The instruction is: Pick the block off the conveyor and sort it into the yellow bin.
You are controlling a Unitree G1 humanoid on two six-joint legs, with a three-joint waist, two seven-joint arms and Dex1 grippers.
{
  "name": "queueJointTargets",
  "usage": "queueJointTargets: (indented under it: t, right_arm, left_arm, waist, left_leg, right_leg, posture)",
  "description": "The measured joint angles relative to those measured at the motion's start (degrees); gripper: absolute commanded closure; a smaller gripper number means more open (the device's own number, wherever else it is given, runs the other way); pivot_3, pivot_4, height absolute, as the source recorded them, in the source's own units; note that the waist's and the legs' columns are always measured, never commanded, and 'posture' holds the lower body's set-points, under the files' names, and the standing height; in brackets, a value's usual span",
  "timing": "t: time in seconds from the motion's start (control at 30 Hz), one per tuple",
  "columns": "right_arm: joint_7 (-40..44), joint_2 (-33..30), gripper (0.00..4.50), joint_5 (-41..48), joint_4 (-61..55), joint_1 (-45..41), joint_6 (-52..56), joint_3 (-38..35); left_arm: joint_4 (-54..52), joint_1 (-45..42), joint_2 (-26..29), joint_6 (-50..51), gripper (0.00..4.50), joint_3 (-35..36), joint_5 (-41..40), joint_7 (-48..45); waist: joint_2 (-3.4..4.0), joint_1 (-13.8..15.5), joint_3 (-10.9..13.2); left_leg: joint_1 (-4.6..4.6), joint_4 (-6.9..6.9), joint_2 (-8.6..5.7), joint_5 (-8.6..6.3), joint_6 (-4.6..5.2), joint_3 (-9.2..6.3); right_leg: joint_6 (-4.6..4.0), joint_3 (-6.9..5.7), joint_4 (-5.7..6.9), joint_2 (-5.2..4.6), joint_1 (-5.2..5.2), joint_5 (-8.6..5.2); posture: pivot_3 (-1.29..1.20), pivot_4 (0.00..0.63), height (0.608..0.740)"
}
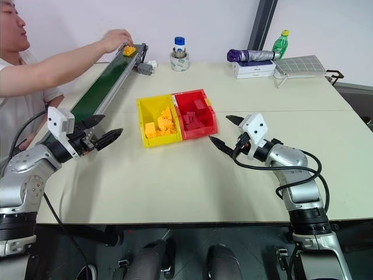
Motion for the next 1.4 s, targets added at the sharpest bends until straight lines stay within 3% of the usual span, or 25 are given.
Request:
queueJointTargets:
  t: [0.3, 0.67, 0.8, 1.4]
  right_arm:
    - [0.0, 0.0, 0.0, 0.0, -0.1, 0.1, 0.0, 0.0]
    - [0.1, 0.4, 0.0, 0.0, 0.0, -0.1, -0.6, 0.0]
    - [0.1, 0.6, 0.0, 0.0, 0.1, 0.0, -0.7, 0.1]
    - [4.9, 1.3, 0.0, 8.5, -3.9, 0.3, 2.5, -0.5]
  left_arm:
    - [-2.6, 1.9, -0.2, -0.4, 0.05, 0.0, -0.3, 0.9]
    - [-2.5, 11.2, -3.4, -10.8, 0.05, 13.1, 0.3, 8.6]
    - [-2.2, 13.2, -4.3, -13.9, 0.05, 17.1, 0.6, 11.9]
    - [2.1, 13.7, -5.4, -17.7, 0.05, 18.8, 1.4, 15.7]
  waist:
    - [0.0, 0.0, 0.0]
    - [-0.03, 0.2, 0.0]
    - [-0.02, 0.0, 0.0]
    - [-0.04, 0.0, 0.0]
  left_leg:
    - [0.0, -0.01, 0.02, 0.0, 0.01, 0.07]
    - [-0.03, 0.06, 0.16, -0.01, 0.0, 0.21]
    - [-0.04, -0.07, 0.32, -0.03, 0.01, 0.36]
    - [-0.1, -0.1, 0.38, -0.07, 0.07, 0.48]
  right_leg:
    - [-0.01, 0.05, 0.0, 0.0, -0.04, 0.01]
    - [-0.07, 0.06, -0.01, 0.0, -0.25, 0.03]
    - [0.01, 0.08, -0.57, 0.01, -0.11, 0.32]
    - [-0.06, 0.07, -0.77, 0.02, -0.3, 0.45]
  posture:
    - [0.0, 0.15, 0.74]
    - [0.0, 0.15, 0.74]
    - [0.0, 0.15, 0.74]
    - [0.0, 0.15, 0.74]
